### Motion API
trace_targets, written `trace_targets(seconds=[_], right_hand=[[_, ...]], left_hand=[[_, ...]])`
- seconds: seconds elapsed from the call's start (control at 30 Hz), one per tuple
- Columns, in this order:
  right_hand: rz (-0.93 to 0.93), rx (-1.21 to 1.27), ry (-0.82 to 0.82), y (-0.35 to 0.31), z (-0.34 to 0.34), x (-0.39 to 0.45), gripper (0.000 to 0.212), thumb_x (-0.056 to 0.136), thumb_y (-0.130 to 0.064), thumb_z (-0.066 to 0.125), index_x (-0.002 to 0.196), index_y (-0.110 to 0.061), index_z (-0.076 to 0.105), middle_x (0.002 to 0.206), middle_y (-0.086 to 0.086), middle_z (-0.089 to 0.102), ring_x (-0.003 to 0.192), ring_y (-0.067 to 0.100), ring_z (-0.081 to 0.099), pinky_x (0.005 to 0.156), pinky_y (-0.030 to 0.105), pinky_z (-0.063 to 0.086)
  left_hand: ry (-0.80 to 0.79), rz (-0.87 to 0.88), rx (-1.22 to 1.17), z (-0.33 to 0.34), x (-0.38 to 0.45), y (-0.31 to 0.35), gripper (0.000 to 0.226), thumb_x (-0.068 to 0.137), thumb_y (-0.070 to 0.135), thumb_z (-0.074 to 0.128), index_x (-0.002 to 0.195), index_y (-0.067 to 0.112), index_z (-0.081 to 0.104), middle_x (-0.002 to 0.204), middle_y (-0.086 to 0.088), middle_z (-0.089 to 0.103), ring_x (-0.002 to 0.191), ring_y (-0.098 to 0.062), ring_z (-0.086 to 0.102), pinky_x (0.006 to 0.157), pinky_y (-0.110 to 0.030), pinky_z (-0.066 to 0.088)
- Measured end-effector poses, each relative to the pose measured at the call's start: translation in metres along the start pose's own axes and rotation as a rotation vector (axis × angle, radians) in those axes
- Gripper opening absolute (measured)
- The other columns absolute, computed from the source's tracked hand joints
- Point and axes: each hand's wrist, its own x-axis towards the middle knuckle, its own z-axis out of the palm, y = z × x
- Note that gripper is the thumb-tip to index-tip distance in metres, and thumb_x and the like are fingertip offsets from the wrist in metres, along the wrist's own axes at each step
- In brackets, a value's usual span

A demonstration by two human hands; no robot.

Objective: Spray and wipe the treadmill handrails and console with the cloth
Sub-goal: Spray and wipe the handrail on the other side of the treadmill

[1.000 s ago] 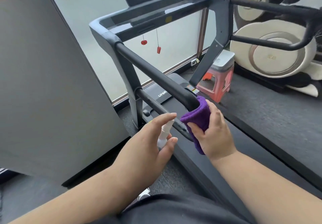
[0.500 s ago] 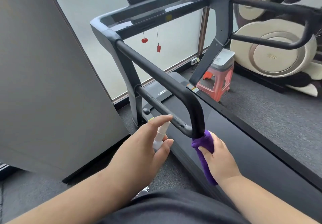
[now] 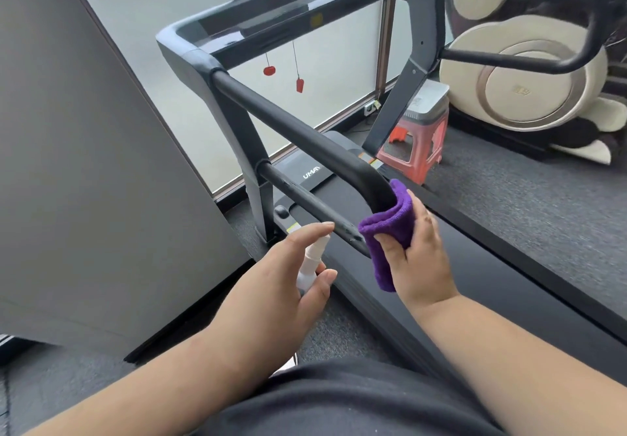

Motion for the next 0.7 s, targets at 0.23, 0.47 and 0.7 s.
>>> trace_targets(seconds=[0.23, 0.47, 0.7], right_hand=[[0.153, -0.047, -0.046, 0.027, 0.006, -0.021, 0.077, 0.086, -0.058, 0.059, 0.151, -0.025, 0.034, 0.149, -0.006, 0.043, 0.137, 0.005, 0.038, 0.116, 0.032, 0.03], [0.37, -0.04, -0.004, 0.037, 0.028, -0.048, 0.057, 0.089, -0.045, 0.055, 0.143, -0.034, 0.043, 0.139, -0.013, 0.054, 0.131, 0.008, 0.047, 0.111, 0.038, 0.037], [0.545, -0.078, 0.291, 0.004, 0.086, -0.095, 0.018, 0.096, -0.05, 0.051, 0.113, -0.053, 0.053, 0.106, -0.018, 0.07, 0.103, 0.01, 0.066, 0.082, 0.021, 0.047]], left_hand=[[-0.075, 0.037, 0.017, -0.003, 0.024, -0.033, 0.048, 0.088, 0.06, 0.049, 0.129, 0.071, 0.027, 0.106, 0.028, 0.059, 0.085, 0.007, 0.058, 0.07, -0.017, 0.044], [-0.294, 0.198, 0.014, -0.016, 0.076, -0.077, 0.054, 0.09, 0.054, 0.053, 0.127, 0.075, 0.02, 0.103, 0.034, 0.054, 0.092, 0.014, 0.053, 0.069, -0.003, 0.038], [-0.523, 0.397, -0.064, -0.045, 0.125, -0.139, 0.053, 0.087, 0.056, 0.047, 0.127, 0.075, 0.018, 0.107, 0.038, 0.052, 0.096, 0.013, 0.052, 0.078, -0.002, 0.035]])
